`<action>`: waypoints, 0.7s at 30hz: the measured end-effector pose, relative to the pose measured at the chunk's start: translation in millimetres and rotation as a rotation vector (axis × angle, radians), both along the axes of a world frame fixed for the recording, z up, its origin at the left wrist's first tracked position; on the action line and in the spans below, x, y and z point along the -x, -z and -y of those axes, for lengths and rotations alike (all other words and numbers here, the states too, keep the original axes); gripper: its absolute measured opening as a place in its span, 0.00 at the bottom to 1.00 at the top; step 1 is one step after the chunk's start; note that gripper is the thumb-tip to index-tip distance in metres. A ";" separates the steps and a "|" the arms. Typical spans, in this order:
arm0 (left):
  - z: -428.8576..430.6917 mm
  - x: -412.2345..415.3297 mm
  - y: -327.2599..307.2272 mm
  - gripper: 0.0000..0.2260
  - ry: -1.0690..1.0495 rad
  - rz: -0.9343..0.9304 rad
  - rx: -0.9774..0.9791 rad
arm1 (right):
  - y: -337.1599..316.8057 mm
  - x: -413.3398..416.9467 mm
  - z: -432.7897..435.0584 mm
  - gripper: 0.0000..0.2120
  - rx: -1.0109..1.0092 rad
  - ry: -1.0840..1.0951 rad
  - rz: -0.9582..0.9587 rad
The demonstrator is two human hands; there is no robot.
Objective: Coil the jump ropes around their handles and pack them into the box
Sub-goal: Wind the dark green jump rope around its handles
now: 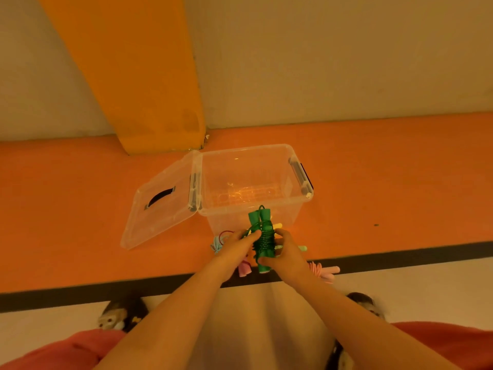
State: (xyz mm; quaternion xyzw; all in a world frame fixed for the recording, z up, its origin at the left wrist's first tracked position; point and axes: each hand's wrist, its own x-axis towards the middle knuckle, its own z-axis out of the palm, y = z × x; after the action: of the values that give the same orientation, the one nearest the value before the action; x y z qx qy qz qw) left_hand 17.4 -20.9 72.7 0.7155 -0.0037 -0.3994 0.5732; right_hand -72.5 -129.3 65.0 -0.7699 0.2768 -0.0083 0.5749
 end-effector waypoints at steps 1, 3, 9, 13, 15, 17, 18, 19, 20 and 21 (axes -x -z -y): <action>-0.4 -2.1 -5.8 0.17 0.040 0.024 -0.021 | -3.7 1.8 1.8 0.38 0.017 -0.001 -0.007; -0.1 -10.7 -20.2 0.25 0.156 0.114 -0.086 | -14.6 3.0 8.6 0.39 0.055 -0.016 -0.022; 7.8 -45.0 -90.9 0.12 0.488 0.336 -0.229 | -73.4 -16.3 49.0 0.41 0.156 -0.158 -0.044; 14.8 -59.6 -106.9 0.16 0.467 0.374 -0.200 | -101.7 -40.0 65.6 0.41 0.267 -0.275 -0.064; 15.3 -64.6 -101.5 0.13 0.419 0.365 -0.160 | -104.4 -50.8 70.1 0.41 0.324 -0.322 -0.072; 13.4 -67.6 -88.4 0.10 0.381 0.330 -0.123 | -94.5 -57.4 73.1 0.41 0.305 -0.338 -0.084; 12.5 -67.9 -77.1 0.10 0.362 0.289 -0.109 | -82.6 -57.9 74.1 0.40 0.276 -0.336 -0.098; 12.4 -66.8 -63.5 0.11 0.339 0.237 -0.094 | -67.8 -57.0 73.9 0.39 0.245 -0.328 -0.112; 12.4 -64.9 -47.2 0.13 0.316 0.195 -0.091 | -50.0 -55.2 72.9 0.39 0.214 -0.313 -0.126; 13.0 -63.6 -28.4 0.15 0.291 0.165 -0.094 | -31.8 -53.3 70.3 0.39 0.184 -0.298 -0.141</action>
State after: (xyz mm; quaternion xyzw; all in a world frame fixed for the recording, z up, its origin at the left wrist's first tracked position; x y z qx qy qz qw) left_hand 81.0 -33.9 101.1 0.7637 -0.1357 -0.4180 0.4729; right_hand -19.2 -199.6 96.8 -0.8504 0.1973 0.1054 0.4762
